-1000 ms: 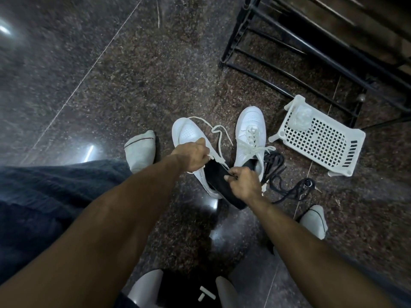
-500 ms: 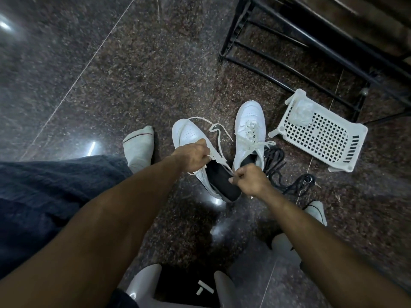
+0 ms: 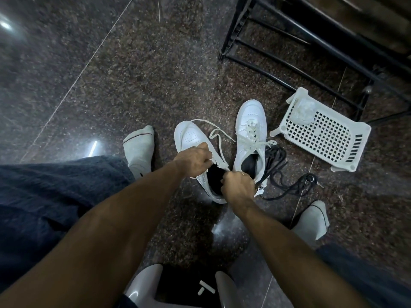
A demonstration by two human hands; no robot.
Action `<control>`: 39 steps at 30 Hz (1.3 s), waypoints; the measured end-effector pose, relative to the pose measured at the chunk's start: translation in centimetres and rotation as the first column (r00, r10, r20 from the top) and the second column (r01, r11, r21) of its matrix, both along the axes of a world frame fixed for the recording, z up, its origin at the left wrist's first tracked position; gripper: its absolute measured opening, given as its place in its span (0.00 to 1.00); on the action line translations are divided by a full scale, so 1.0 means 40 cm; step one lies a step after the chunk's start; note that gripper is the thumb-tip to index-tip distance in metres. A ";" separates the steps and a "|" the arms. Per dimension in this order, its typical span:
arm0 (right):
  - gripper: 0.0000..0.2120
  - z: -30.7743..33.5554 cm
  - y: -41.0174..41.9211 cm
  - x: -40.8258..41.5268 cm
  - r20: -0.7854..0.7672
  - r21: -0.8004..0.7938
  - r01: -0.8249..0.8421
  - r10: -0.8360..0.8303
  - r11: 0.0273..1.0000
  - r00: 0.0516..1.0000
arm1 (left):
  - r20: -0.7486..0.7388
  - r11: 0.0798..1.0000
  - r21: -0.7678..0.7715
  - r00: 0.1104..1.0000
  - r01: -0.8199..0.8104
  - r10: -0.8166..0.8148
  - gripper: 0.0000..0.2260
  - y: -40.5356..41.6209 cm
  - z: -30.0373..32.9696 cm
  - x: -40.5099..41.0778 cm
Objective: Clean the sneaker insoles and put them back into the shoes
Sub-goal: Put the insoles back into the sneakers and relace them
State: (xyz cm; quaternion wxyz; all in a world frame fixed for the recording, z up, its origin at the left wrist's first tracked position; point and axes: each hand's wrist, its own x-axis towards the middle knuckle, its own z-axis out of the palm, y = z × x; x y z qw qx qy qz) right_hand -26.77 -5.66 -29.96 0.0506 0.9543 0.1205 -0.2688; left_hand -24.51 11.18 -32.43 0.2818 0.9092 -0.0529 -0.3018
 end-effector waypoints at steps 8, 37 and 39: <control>0.12 0.021 -0.113 0.009 0.075 0.190 -0.581 0.578 0.792 0.813 | -0.022 0.998 0.056 0.999 0.040 -0.039 0.11 -0.008 0.011 0.015; 0.22 0.006 -0.013 -0.161 -0.449 0.339 -0.141 0.291 0.930 0.845 | 0.073 0.923 0.041 0.922 -0.383 0.380 0.11 -0.056 0.035 -0.139; 0.21 0.014 -0.002 -0.192 -0.363 0.435 -0.064 0.240 0.898 0.900 | 0.016 0.879 0.073 0.882 -0.471 0.471 0.17 -0.057 0.040 -0.172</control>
